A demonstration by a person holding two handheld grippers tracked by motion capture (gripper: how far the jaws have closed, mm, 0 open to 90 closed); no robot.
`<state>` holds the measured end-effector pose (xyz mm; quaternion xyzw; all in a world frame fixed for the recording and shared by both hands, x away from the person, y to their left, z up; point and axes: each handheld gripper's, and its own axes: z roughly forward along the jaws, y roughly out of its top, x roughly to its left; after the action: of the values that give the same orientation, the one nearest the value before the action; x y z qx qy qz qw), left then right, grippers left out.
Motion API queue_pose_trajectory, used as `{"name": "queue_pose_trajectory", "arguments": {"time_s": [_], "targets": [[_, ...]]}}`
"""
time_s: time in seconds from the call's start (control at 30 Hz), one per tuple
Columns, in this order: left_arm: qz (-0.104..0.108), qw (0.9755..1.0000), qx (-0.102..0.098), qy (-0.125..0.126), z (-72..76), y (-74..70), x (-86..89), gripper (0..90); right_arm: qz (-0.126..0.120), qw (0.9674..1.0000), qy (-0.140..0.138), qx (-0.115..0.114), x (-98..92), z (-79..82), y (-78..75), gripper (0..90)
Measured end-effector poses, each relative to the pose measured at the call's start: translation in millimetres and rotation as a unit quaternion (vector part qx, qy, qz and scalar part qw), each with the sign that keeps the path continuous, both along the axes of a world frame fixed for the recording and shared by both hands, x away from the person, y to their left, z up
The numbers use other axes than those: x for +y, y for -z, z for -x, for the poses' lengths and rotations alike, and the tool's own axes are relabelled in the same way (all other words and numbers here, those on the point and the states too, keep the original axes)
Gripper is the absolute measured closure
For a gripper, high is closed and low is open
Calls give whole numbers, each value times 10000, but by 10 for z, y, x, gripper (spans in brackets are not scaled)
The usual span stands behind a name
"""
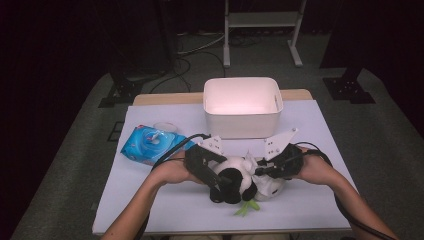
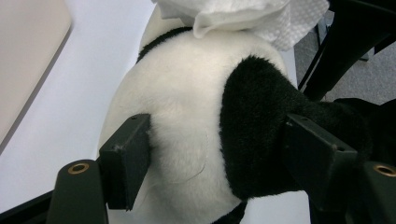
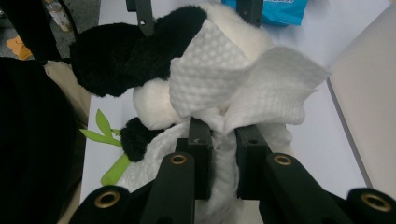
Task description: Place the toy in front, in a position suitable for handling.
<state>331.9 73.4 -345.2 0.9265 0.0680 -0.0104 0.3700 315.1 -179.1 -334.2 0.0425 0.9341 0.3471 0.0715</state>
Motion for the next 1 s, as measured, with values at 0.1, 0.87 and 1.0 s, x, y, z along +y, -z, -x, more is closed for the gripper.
{"name": "queue_pose_trajectory", "arguments": {"time_s": [0.1, 0.87, 1.0], "targets": [[121, 9999, 16, -1, 0, 21, 29, 272, -62, 10000, 42, 50, -42, -22, -3, 788], [169, 9998, -21, -79, -1, 35, 30, 271, -79, 9987, -369, 329, 495, -142, -182, 788], [168, 9998, -21, -67, 4, 35, 25, 270, -94, 9983, -442, 362, 594, -165, -183, 787]]}}
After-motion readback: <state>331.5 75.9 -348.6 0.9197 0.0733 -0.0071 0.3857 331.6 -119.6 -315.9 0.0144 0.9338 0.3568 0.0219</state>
